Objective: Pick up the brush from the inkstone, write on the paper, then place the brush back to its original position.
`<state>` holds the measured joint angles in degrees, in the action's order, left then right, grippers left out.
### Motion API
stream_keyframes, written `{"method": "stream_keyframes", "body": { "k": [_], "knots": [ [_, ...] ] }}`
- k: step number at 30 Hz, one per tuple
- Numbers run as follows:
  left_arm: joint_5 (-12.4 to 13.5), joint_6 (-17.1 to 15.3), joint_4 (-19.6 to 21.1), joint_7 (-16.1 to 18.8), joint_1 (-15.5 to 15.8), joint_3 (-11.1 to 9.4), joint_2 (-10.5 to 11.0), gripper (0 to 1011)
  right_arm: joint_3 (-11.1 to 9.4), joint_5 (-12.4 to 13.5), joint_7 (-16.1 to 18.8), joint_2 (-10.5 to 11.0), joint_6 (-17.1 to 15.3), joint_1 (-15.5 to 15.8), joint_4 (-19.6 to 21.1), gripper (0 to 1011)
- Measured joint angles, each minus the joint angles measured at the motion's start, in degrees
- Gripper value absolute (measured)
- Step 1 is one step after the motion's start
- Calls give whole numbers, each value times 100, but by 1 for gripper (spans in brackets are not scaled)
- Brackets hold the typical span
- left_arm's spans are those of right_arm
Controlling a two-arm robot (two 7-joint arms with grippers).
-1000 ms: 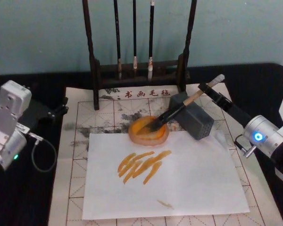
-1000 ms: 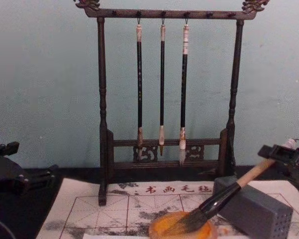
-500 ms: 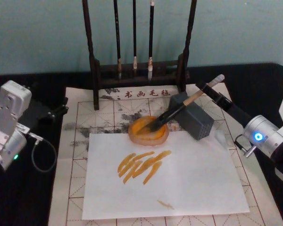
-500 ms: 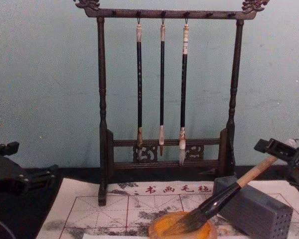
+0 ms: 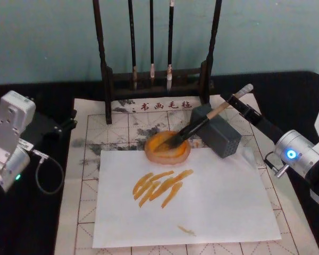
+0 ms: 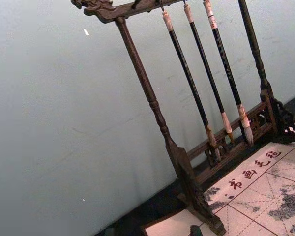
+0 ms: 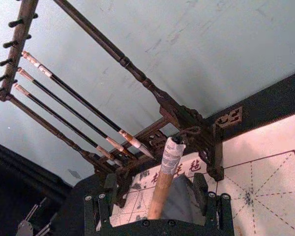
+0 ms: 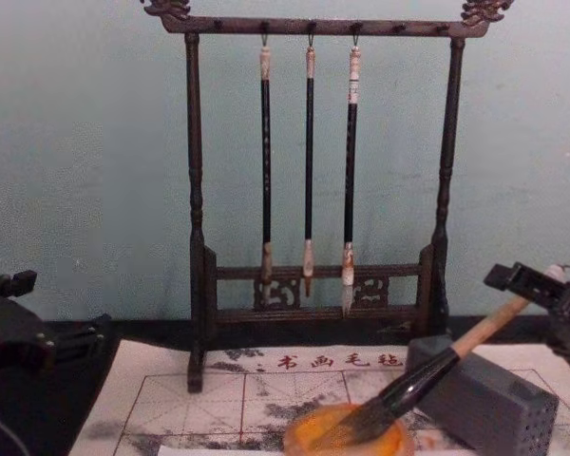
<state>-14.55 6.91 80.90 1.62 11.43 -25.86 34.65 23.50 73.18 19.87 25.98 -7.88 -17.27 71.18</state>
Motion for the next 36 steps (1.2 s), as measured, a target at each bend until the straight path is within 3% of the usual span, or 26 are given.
{"method": "stream_keyframes", "body": {
  "k": [8,15,22,24,25,28,36],
  "knots": [
    [0,0,0,0,0,0,0,1001,-47,34,81,77,35,58,101,1000],
    [0,0,0,0,0,0,0,1001,-88,-107,181,318,229,264,295,1000],
    [0,0,0,0,0,0,0,1001,-143,-760,334,611,841,561,489,1000],
    [0,0,0,0,0,0,0,1001,-145,-1109,381,753,1101,677,550,1000],
    [0,0,0,0,0,0,0,1001,-145,-1109,381,753,1101,677,550,1000],
    [0,0,0,0,0,0,0,1001,-107,-1557,367,887,1363,764,575,1000],
    [0,0,0,0,0,0,0,1001,105,-2635,-50,882,1850,699,345,1000]
  ]
}}
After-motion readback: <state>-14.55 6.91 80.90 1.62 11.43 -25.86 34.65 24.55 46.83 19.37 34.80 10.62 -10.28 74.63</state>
